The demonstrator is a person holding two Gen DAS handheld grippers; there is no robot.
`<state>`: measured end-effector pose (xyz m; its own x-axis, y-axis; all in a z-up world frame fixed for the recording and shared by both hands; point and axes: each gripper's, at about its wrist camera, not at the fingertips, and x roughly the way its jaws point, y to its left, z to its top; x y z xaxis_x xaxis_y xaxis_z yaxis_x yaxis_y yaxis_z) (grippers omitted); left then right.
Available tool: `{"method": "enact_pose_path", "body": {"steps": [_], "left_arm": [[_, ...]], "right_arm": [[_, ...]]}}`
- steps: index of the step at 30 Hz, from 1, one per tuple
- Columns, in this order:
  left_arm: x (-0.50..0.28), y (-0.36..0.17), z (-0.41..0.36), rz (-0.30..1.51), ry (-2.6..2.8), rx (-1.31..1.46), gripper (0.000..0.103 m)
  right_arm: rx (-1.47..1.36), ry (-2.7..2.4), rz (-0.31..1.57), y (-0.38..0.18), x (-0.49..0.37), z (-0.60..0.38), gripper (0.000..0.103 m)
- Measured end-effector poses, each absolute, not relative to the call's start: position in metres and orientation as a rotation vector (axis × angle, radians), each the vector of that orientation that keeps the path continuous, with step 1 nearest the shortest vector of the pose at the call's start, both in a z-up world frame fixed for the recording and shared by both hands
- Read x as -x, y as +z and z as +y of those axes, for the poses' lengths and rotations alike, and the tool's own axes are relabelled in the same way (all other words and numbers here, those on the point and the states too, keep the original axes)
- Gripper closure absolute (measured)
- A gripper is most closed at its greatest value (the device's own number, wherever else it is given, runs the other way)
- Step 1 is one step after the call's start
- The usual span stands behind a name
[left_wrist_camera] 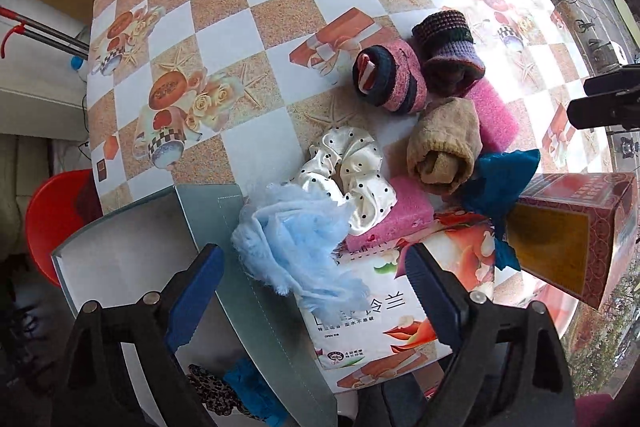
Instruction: Organize soft objects
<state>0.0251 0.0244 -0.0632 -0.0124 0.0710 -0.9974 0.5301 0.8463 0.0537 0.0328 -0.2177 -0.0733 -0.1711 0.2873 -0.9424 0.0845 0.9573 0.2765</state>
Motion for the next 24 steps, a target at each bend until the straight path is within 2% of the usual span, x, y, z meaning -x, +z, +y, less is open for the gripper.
{"method": "enact_pose_path", "body": {"steps": [4,5,7,8,9,10,11,14,18,20,24], "left_arm": [[-0.031,-0.08,0.023,1.627,-0.328,-0.49,0.013],[-0.032,-0.084,0.023,1.64,-0.312,-0.49,0.019],[-0.035,-0.092,0.023,1.674,-0.28,-0.477,0.039],[-0.037,-0.095,0.024,1.692,-0.273,-0.46,0.06],[-0.04,-0.098,0.026,1.706,-0.266,-0.436,0.071],[-0.042,-0.098,0.028,1.707,-0.257,-0.409,0.072],[-0.045,-0.096,0.03,1.699,-0.255,-0.381,0.077],[-0.057,-0.083,0.034,1.647,-0.25,-0.312,0.079],[-0.077,-0.064,0.034,1.588,-0.244,-0.225,0.079],[-0.085,-0.058,0.034,1.57,-0.25,-0.199,0.079],[-0.093,-0.051,0.026,1.545,-0.243,-0.207,0.079]], "right_arm": [[-0.237,0.24,1.826,-0.126,-0.048,-0.205,0.001],[-0.192,0.253,1.85,-0.14,-0.05,-0.199,0.001],[-0.096,0.272,1.882,-0.158,-0.05,-0.187,0.001],[-0.034,0.284,1.878,-0.164,-0.049,-0.181,0.001],[0.024,0.289,1.863,-0.165,-0.048,-0.176,0.0],[0.082,0.285,1.842,-0.163,-0.047,-0.173,0.0],[0.144,0.257,1.815,-0.161,-0.047,-0.173,0.0],[0.121,0.091,1.759,-0.158,-0.051,-0.209,0.0],[-0.152,-0.071,1.75,-0.158,-0.043,-0.286,0.0],[-0.243,-0.041,1.718,-0.152,-0.035,-0.301,0.0],[-0.224,0.015,1.614,-0.136,-0.032,-0.295,0.0]]}}
